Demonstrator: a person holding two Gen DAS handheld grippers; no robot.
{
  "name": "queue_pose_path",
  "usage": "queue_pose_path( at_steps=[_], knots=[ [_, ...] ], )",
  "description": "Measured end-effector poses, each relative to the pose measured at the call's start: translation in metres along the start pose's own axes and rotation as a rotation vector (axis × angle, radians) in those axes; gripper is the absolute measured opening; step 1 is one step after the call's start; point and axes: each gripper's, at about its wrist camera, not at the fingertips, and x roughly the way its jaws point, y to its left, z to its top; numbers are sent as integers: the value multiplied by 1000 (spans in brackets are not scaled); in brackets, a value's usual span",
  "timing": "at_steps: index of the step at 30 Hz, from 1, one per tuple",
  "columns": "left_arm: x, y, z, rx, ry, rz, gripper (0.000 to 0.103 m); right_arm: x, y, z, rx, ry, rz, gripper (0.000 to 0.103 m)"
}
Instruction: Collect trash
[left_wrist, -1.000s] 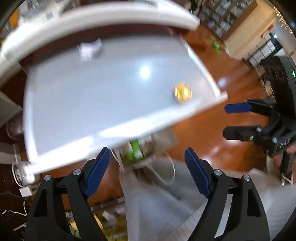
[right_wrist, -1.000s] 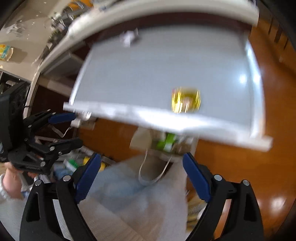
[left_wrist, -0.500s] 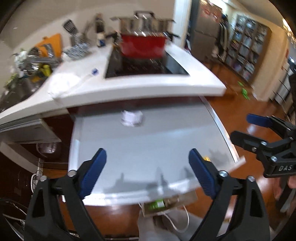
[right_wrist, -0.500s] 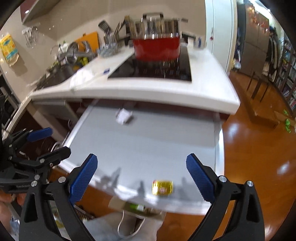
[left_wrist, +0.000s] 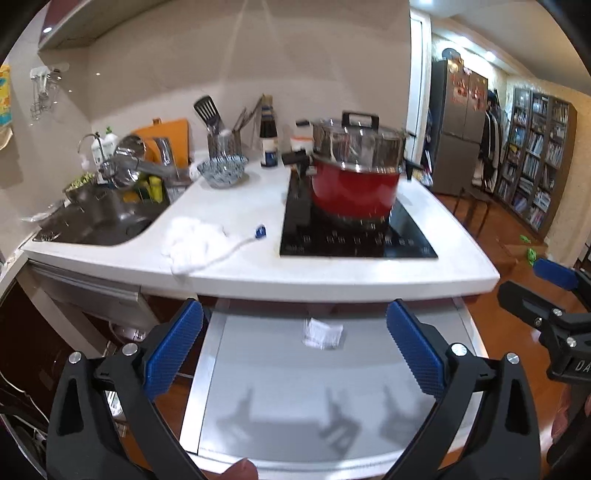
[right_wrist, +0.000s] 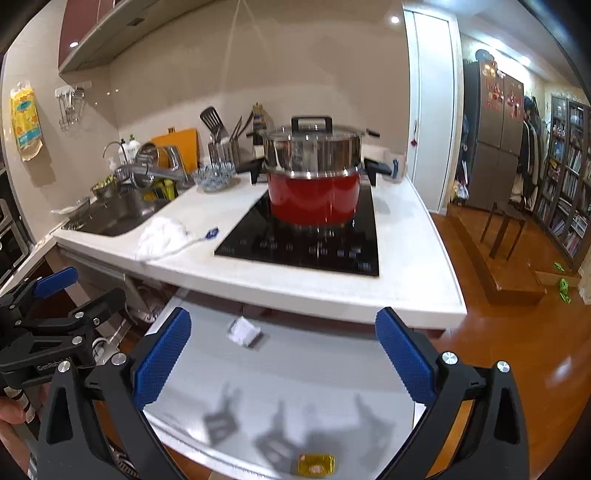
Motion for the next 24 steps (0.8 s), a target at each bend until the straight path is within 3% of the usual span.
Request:
queue_pose_path(
  at_steps=[4,24],
  knots=[
    [-3,5,10,-15,-45,43,101,0,4,10,-10,-33,-9,99],
    [7,16,27,-66,-59,86,101,15,16,35,-53,-77,27,99]
  ],
)
